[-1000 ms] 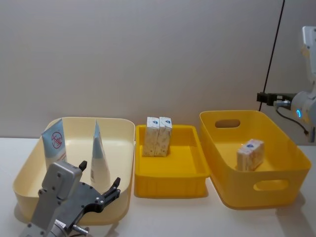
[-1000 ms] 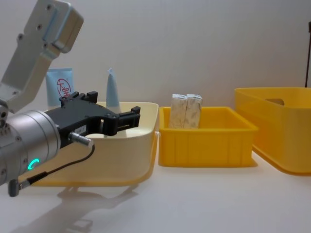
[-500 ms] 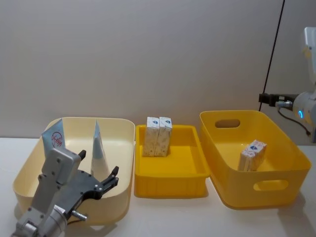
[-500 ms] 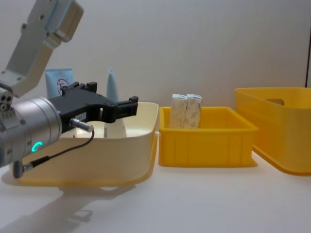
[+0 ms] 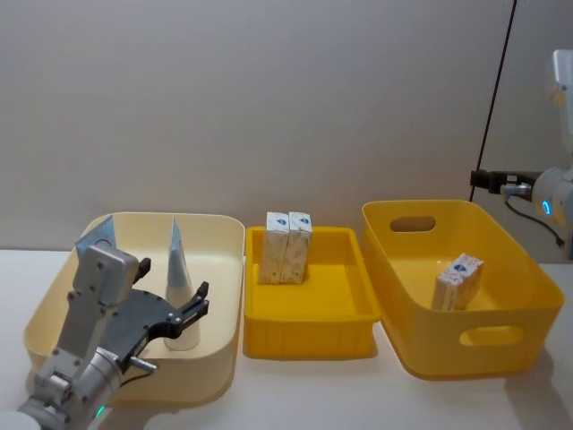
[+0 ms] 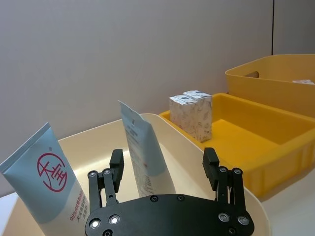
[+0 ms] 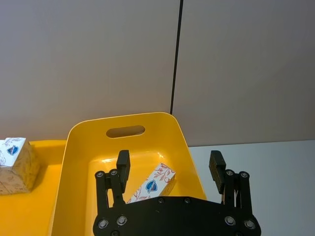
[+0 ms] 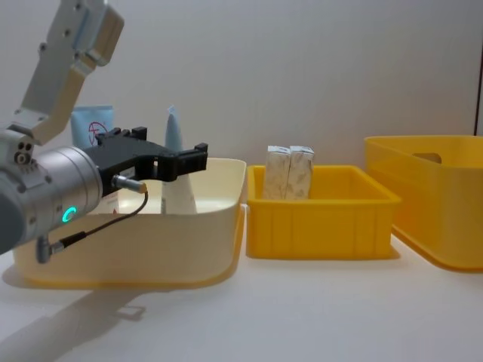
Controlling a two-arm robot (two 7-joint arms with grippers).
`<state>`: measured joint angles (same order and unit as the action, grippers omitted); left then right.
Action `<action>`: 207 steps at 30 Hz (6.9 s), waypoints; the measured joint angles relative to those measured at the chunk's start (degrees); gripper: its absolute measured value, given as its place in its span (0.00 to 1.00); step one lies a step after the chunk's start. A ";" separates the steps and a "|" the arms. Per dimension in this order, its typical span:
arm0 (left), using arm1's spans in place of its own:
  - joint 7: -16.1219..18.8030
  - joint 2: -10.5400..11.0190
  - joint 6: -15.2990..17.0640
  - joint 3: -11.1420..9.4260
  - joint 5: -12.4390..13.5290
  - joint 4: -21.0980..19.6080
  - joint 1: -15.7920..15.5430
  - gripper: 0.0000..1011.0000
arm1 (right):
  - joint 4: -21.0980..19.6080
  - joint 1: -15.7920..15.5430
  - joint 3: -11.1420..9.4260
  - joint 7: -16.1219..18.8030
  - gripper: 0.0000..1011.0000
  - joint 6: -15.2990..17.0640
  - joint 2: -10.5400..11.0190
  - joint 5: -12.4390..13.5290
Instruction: Bimanual collaborative sorting of washing and personal care products
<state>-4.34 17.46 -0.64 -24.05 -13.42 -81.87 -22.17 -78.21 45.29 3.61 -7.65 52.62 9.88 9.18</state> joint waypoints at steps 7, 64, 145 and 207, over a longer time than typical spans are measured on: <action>-0.31 -1.28 -0.07 0.43 -0.20 3.21 -2.01 0.99 | 0.00 -0.02 -0.01 0.01 0.99 0.01 0.02 0.01; -4.62 -4.12 6.34 -1.08 2.44 15.73 -12.49 0.27 | 0.00 -0.01 -0.01 0.01 0.99 0.00 0.02 0.01; -8.47 -4.32 1.00 -0.17 2.21 16.15 -15.07 0.26 | 0.00 -0.01 -0.01 0.01 0.99 0.00 0.02 0.01; -15.04 -4.93 3.79 5.13 -1.28 8.11 -18.64 0.26 | -0.84 0.35 8.66 21.89 0.99 -18.37 6.22 1.77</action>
<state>-19.38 12.53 3.15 -18.92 -14.71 -73.76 -40.81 -79.06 45.64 12.27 14.23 34.26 16.10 10.95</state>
